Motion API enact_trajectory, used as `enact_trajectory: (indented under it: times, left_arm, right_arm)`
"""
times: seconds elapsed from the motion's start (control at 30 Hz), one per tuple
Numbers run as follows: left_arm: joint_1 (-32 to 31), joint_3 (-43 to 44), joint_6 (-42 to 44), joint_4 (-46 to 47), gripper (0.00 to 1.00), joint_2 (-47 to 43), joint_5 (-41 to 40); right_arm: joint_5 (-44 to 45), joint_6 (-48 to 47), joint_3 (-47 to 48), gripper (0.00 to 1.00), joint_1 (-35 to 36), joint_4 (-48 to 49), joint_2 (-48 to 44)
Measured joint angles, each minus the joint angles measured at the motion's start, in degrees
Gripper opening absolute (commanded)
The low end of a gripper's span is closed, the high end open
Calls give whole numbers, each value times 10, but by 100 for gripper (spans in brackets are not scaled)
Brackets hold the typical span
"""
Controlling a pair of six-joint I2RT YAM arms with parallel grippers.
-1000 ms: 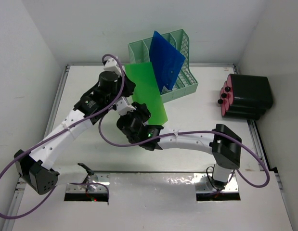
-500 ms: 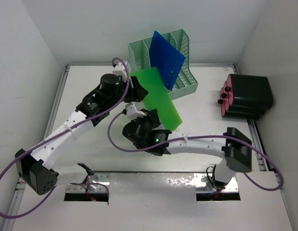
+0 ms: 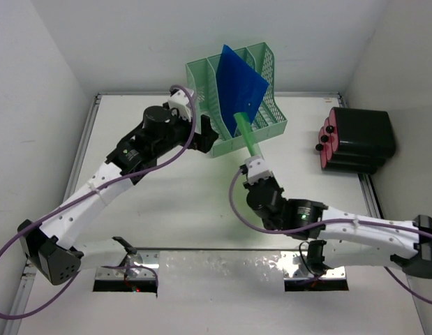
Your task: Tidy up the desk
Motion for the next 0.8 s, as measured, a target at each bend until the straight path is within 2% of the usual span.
enact_trajectory:
  times: [0.23, 0.4, 0.6, 0.8]
  left_arm:
    - [15, 23, 60, -18, 100, -20, -66]
    - [71, 23, 95, -21, 100, -31, -75]
    - [202, 6, 103, -25, 100, -17, -32]
    - [212, -32, 111, -26, 100, -16, -7]
  right_arm:
    - [-56, 11, -1, 0, -45, -20, -79]
    - [-132, -8, 23, 0, -72, -28, -89]
    - [-154, -66, 136, 0, -87, -38, -88]
    - [-164, -130, 266, 0, -162, -58, -66]
